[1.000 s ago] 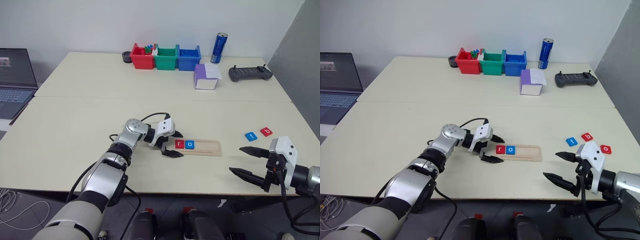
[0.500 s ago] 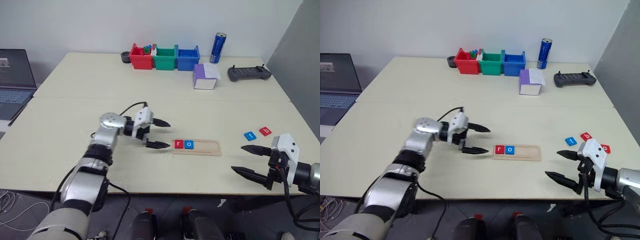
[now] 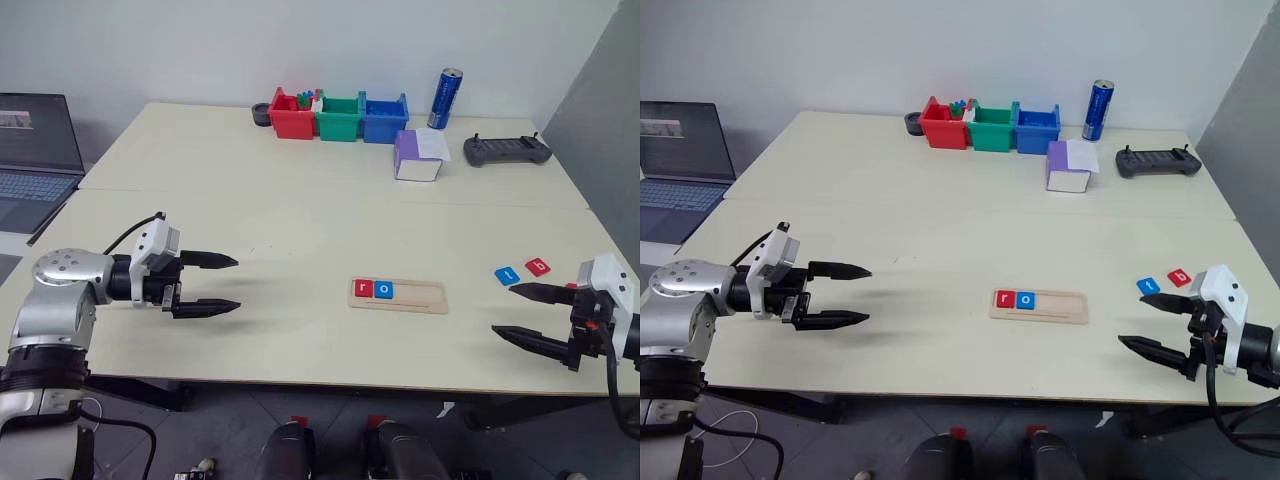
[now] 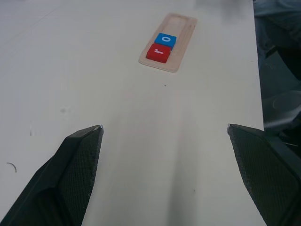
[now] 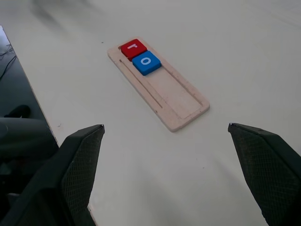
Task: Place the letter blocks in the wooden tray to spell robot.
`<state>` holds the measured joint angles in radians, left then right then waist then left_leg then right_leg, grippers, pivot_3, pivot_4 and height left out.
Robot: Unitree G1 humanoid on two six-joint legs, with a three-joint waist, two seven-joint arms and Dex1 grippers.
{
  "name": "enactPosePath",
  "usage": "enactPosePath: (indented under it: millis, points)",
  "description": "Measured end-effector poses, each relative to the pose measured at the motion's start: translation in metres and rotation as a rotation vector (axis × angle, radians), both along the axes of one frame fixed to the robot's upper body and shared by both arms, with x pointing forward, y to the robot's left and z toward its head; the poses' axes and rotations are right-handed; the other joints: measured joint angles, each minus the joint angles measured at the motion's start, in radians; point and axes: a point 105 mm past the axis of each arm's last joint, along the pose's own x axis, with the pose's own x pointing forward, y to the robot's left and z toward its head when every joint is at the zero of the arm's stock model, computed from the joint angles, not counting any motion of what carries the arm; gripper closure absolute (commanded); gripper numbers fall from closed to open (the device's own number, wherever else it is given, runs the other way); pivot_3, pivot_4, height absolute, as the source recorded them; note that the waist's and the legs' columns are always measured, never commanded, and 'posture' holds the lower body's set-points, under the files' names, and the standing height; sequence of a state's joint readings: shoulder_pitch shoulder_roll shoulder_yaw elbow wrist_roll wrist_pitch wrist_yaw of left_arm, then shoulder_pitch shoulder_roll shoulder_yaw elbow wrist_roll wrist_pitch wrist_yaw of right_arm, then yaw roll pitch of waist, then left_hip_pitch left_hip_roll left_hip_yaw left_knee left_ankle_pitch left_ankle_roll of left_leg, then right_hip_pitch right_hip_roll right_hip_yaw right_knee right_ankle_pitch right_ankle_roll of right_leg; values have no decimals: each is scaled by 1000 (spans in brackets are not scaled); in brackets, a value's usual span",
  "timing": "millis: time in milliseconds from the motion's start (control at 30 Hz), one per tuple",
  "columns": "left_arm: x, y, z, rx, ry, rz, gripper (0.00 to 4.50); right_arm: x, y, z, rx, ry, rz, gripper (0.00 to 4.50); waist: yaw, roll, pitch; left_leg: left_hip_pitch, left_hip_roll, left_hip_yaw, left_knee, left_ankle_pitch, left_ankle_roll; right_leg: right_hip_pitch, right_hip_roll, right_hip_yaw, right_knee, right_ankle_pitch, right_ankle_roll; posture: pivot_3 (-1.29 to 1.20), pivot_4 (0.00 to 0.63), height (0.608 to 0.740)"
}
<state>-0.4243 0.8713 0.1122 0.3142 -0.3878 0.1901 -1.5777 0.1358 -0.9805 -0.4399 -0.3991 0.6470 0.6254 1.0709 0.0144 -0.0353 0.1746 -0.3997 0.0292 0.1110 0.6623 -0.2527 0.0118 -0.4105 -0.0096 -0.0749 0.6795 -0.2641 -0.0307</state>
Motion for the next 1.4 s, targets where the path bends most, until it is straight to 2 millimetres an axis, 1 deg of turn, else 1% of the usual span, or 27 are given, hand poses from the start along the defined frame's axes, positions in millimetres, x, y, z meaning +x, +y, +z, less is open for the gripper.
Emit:
enactPosePath:
  millis: [133,233,367,467,633,1000,1167,1400]
  points:
    - [-4,-16,3,-30,-16,-33,33,8,6,-1,11,4,33,0,0,0,0,-1,0,0,-1,0,0,-1,0,0,0,-1,-1,0,150,740]
    - [-10,-22,3,-46,2,-47,33,9,6,-2,15,11,40,0,0,0,0,-1,0,0,-2,0,0,-1,0,0,0,-1,-1,0,150,740]
    - [-12,-23,4,-57,10,-23,33,13,11,-1,16,10,64,0,-3,0,0,0,0,0,-1,0,0,-1,0,0,0,-1,-1,0,150,740]
    - [-15,-24,6,-70,19,-14,33,16,9,-1,17,10,59,0,-5,0,0,0,0,0,-1,0,0,-1,0,0,0,-1,-1,0,150,740]
    - [-13,-24,15,-85,-12,15,33,20,12,-1,11,11,76,0,-6,0,0,0,0,0,-2,0,0,-1,0,0,0,-1,-1,0,150,740]
    - [-11,-25,18,-96,-25,26,33,23,9,2,21,7,79,0,-5,0,0,0,0,0,-2,0,0,-1,0,0,0,-1,-1,0,150,740]
    - [-6,-30,27,-149,-47,10,33,24,10,2,21,6,78,0,-5,0,0,0,0,0,-1,0,0,-1,0,0,0,-1,-1,0,150,740]
    - [0,-31,28,-185,-41,15,33,24,10,2,22,5,77,0,-7,0,0,0,0,0,-1,0,0,-1,0,0,0,-1,-1,0,150,740]
